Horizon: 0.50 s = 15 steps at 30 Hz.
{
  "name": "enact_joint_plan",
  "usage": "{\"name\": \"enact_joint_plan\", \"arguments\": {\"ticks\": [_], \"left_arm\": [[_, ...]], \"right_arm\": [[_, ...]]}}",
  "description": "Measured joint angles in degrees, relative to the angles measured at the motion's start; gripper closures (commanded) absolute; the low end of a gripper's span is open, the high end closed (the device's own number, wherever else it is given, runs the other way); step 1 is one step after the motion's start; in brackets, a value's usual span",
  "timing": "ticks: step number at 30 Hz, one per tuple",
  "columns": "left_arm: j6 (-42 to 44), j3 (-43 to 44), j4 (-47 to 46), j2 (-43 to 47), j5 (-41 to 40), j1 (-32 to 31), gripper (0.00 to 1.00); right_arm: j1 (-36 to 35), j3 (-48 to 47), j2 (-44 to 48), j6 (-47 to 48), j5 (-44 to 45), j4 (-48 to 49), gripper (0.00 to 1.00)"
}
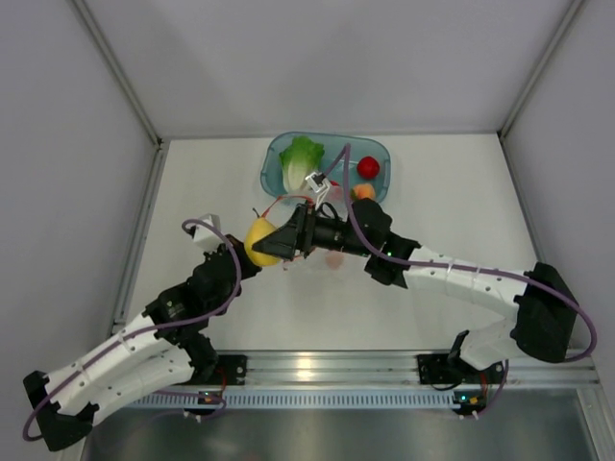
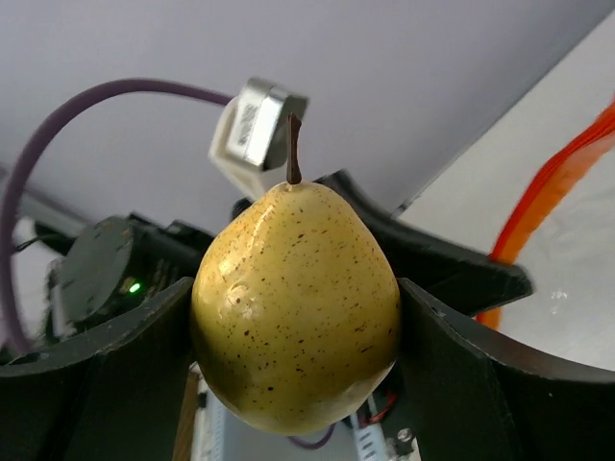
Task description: Open the zip-top bag and remove the fake food
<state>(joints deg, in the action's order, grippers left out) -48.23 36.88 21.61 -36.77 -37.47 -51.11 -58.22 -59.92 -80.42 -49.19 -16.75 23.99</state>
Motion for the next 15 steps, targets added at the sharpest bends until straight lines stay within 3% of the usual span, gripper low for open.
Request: {"name": "enact_joint_plan", "arguments": {"ticks": [5, 11, 15], "left_arm": [[-2.32, -1.36, 0.70, 2.21, -3.10, -0.17, 1.00], [-3.34, -3.04, 2.75, 3.23, -5.75, -0.24, 1.00], [-3.10, -3.04, 3.58, 2.62, -5.92, -0.24, 1.00]], "right_arm": [[0.72, 0.90, -0.11, -9.81, -11.30, 11.10, 0.59], [1.07, -0.59, -5.42, -27.21, -21.40, 34.32, 0.67], [1.75, -1.36, -6.29, -28.04, -24.63, 35.17, 0.66]]}}
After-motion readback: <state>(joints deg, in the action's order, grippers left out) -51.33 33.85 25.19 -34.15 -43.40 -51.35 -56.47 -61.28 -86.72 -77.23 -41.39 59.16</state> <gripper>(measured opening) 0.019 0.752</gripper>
